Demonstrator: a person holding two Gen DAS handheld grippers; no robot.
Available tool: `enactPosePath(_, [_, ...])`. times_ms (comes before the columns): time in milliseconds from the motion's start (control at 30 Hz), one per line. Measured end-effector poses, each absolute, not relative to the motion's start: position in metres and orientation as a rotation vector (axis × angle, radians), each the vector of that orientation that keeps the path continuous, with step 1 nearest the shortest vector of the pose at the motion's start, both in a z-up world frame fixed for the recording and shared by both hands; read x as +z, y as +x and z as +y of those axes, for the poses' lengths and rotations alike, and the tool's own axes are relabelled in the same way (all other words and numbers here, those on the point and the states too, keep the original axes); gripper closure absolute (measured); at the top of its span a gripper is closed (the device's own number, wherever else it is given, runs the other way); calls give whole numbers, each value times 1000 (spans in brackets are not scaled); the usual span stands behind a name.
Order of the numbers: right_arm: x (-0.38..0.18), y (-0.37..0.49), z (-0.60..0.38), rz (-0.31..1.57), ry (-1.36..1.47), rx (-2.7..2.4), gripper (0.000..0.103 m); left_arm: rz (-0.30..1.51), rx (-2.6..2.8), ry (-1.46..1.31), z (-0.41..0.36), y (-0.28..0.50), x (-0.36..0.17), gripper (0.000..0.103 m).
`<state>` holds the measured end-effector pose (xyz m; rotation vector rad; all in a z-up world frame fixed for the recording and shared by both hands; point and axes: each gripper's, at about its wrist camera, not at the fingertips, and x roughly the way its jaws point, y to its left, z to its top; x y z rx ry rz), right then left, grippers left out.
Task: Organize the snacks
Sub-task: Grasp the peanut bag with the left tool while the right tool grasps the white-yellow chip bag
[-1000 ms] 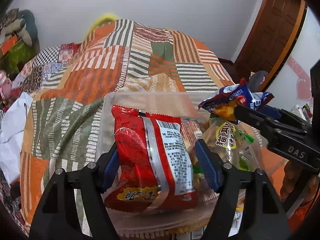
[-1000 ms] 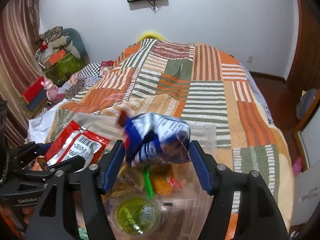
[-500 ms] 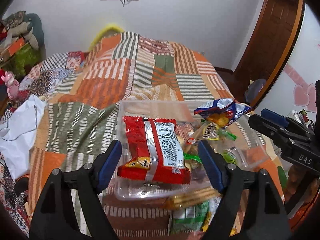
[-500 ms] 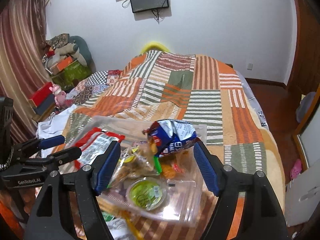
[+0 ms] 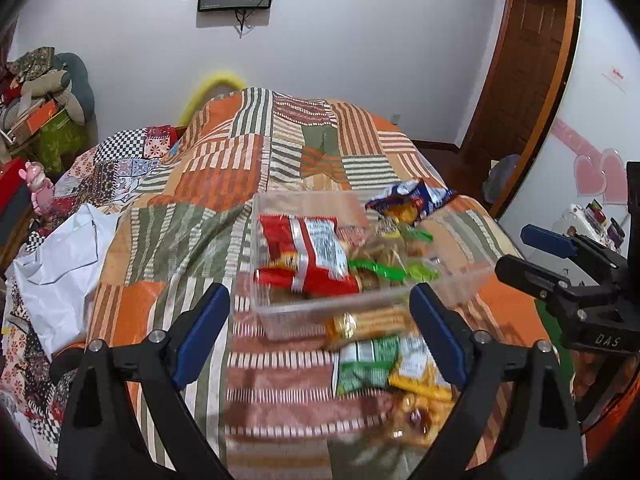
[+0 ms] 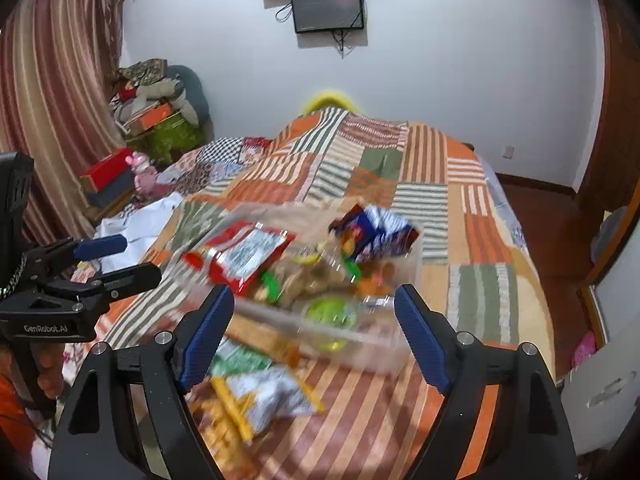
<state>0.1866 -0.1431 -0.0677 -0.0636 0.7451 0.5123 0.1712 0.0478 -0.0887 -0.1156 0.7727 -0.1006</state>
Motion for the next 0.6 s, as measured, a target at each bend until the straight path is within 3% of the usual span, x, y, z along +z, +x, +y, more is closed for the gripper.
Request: enactPosePath(600, [-108, 139, -186, 891, 0, 479, 23, 967, -259, -173, -16, 132, -146, 10])
